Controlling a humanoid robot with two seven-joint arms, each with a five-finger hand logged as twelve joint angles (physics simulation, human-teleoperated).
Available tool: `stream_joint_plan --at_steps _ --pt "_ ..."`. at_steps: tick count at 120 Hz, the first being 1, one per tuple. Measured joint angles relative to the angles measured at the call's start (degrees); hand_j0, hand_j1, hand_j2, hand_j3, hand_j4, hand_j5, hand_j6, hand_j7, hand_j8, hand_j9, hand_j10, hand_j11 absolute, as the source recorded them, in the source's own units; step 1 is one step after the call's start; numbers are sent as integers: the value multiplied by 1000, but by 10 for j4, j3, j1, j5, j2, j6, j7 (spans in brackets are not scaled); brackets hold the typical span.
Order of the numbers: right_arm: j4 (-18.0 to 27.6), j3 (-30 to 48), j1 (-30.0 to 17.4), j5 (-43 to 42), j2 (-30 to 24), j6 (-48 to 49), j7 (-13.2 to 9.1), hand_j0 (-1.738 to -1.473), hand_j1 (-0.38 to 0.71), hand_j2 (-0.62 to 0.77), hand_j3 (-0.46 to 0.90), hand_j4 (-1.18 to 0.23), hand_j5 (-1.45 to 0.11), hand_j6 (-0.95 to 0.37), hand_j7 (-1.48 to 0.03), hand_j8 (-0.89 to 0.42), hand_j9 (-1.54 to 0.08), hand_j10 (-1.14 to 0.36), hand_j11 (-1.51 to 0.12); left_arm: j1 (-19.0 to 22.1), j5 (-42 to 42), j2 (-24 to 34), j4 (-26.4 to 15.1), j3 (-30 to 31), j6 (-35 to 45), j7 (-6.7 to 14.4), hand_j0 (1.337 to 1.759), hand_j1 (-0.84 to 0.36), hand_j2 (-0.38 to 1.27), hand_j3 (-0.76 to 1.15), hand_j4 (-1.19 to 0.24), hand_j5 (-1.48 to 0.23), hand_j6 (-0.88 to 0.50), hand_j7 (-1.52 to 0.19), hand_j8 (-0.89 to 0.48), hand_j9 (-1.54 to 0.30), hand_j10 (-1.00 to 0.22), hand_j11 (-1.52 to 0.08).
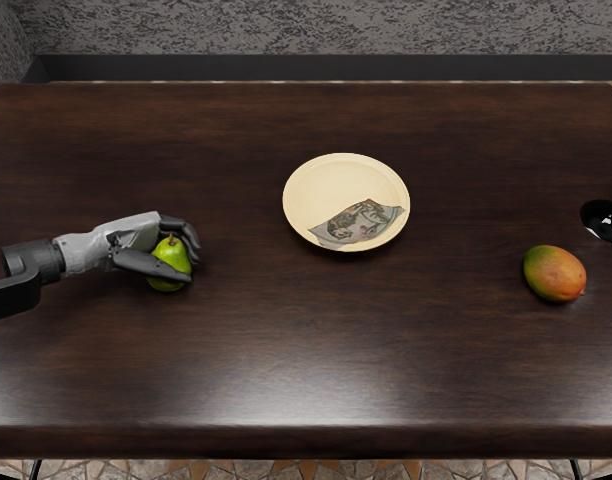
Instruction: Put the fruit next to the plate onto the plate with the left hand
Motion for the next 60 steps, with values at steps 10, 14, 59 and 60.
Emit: stream_joint_plan --at_steps 10,14,59,60 --pt "0 0 0 0 0 0 0 -1658 -314 -6 0 -30 -38 -30 -38 -30 -38 -30 -38 3 -2 0 0 -1 -2 0 1652 -373 193 0 -674 -968 -668 -974 -526 -989 -400 -983" --pt "0 0 0 0 0 0 0 -1658 -314 -6 0 -30 -38 -30 -38 -30 -38 -29 -38 3 0 0 0 0 -3 0 1650 -375 200 0 -681 -1000 -652 -1007 -514 -1023 -375 -1016" --pt "0 0 0 0 0 0 0 -1658 -314 -6 0 -30 -38 -30 -38 -30 -38 -30 -38 6 4 4 0 -1 -9 -1 1647 -393 235 0 -744 -1259 -578 -1258 -373 -1255 -243 -1220" --pt "0 0 0 0 0 0 0 -1658 -314 -6 0 -30 -38 -30 -38 -30 -38 -29 -38 6 5 4 0 -1 -8 -1 1646 -393 240 0 -748 -1257 -574 -1256 -375 -1256 -245 -1222"
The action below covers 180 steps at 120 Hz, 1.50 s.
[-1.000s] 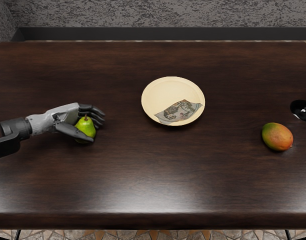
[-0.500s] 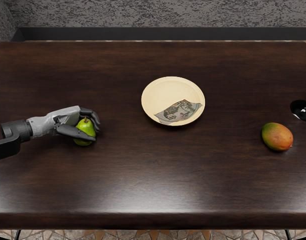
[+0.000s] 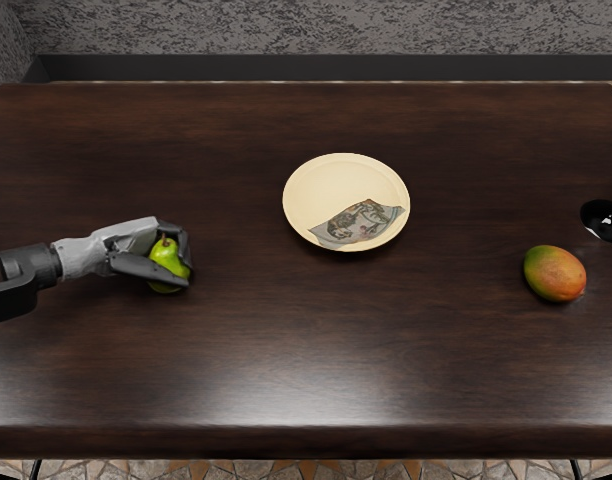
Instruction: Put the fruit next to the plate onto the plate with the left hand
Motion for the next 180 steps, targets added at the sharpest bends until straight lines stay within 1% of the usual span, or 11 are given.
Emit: stream_joint_plan --at_steps 17,33,47,65,81,104,117,128,153,164,180 --pt "0 0 0 0 0 0 0 -1658 -314 -6 0 -29 -38 -30 -38 -29 -38 -29 -38 -8 12 0 -7 6 4 -1 1643 -388 216 0 -752 -1296 -522 -1298 -351 -1280 -175 -1263" --pt "0 0 0 0 0 0 0 -1658 -314 -5 0 -29 -38 -29 -38 -29 -38 -29 -38 -24 19 2 -25 9 11 0 1642 -330 114 -1 -770 -1294 -565 -1303 -330 -1250 -214 -1243" --pt "0 0 0 0 0 0 0 -1658 -314 -5 0 -29 -38 -29 -38 -29 -38 -29 -38 -56 14 1 -40 9 14 0 1643 -343 90 -1 -785 -1283 -584 -1290 -351 -1227 -234 -1226" --pt "0 0 0 0 0 0 0 -1658 -314 -5 0 -29 -38 -29 -38 -29 -38 -29 -38 -103 8 -8 -47 12 13 -1 1636 -421 218 -1 -773 -1320 -521 -1322 -300 -1248 -186 -1257" --pt "0 0 0 0 0 0 0 -1658 -314 -5 0 -29 -38 -29 -38 -29 -38 -29 -38 -151 -4 -38 -44 29 12 1 1640 -367 145 -1 -771 -1329 -509 -1305 -288 -1215 -190 -1241" --pt "0 0 0 0 0 0 0 -1658 -314 -5 0 -29 -38 -29 -38 -29 -38 -29 -38 -197 -11 -117 20 37 17 6 1641 -386 63 -1 -815 -1244 -550 -1235 -321 -1188 -197 -1216" --pt "0 0 0 0 0 0 0 -1658 -314 -5 0 -29 -38 -29 -38 -29 -38 -29 -38 -216 -10 -164 50 39 17 19 1640 -425 57 -1 -823 -1228 -567 -1223 -358 -1188 -220 -1213" --pt "0 0 0 0 0 0 0 -1658 -314 -5 0 -29 -38 -29 -38 -29 -38 -29 -38 -225 -8 -213 80 45 18 32 1637 -393 15 -1 -831 -1210 -590 -1204 -361 -1188 -211 -1216" --pt "0 0 0 0 0 0 0 -1658 -314 -5 0 -29 -38 -29 -38 -29 -38 -29 -38 -229 4 -260 101 50 16 70 1633 -442 23 -1 -828 -1215 -635 -1212 -367 -1199 -230 -1227" --pt "0 0 0 0 0 0 0 -1658 -314 -5 0 -29 -38 -29 -38 -29 -38 -29 -38 -235 5 -294 117 50 16 78 1632 -460 37 -1 -826 -1217 -681 -1210 -396 -1204 -246 -1231" --pt "0 0 0 0 0 0 0 -1658 -314 -5 0 -29 -38 -29 -38 -29 -38 -29 -38 -237 7 -301 136 50 17 83 1631 -475 62 -1 -836 -1200 -701 -1195 -410 -1191 -257 -1226"
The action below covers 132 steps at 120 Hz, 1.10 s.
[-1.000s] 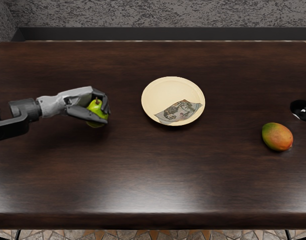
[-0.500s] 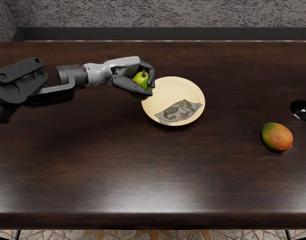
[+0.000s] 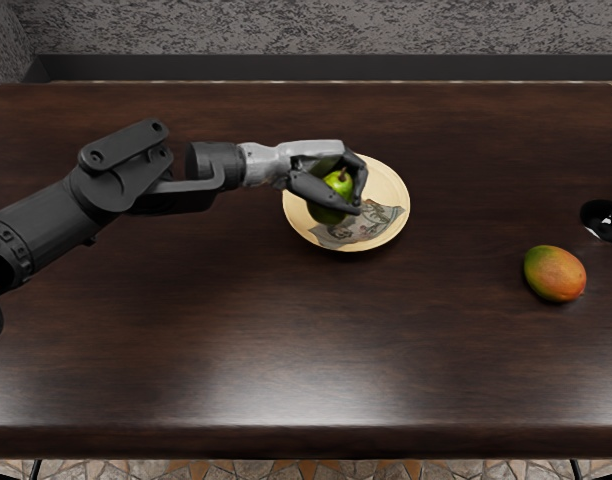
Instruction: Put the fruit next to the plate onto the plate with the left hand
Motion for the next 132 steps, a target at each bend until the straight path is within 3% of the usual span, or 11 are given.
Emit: stream_joint_plan --at_steps 66,87,132 --pt "0 0 0 0 0 0 0 -1658 -314 -5 0 -29 -38 -29 -38 -29 -38 -29 -38 4 -6 -11 6 -1 117 3 1624 -460 100 -1 -823 -1065 -730 -1081 -445 -1106 -280 -1159" --pt "0 0 0 0 0 0 0 -1658 -314 -6 0 -29 -38 -29 -38 -29 -38 -29 -38 6 -13 -11 4 -6 137 3 1640 -361 93 -1 -668 -867 -630 -873 -509 -882 -380 -928" --pt "0 0 0 0 0 0 0 -1658 -314 -6 0 -30 -38 -30 -38 -30 -38 -29 -38 9 -26 -11 -11 -14 201 3 1655 112 38 0 -213 -275 -207 -275 -187 -277 -166 -284"
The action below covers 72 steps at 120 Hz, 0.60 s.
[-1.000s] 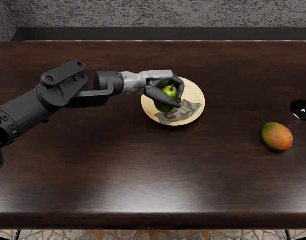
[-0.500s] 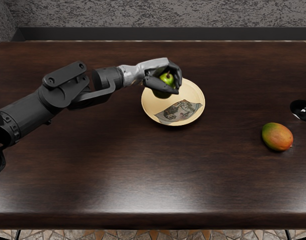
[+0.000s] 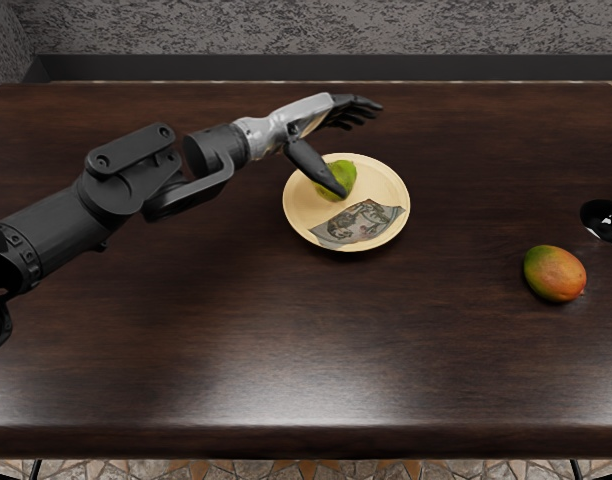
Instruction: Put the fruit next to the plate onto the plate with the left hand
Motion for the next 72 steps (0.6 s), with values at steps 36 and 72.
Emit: stream_joint_plan --at_steps 36,72 --pt "0 0 0 0 0 0 0 -1658 -314 -6 0 -30 -38 -30 -38 -30 -38 -29 -38 -13 -28 105 -138 -3 -153 49 1657 296 10 0 -51 -63 -50 -64 -45 -64 -39 -65" --pt "0 0 0 0 0 0 0 -1658 -314 -6 0 -30 -38 -30 -38 -30 -38 -29 -38 -15 -158 252 -192 4 -200 181 1658 338 4 0 -13 -15 -13 -15 -11 -15 -10 -15"
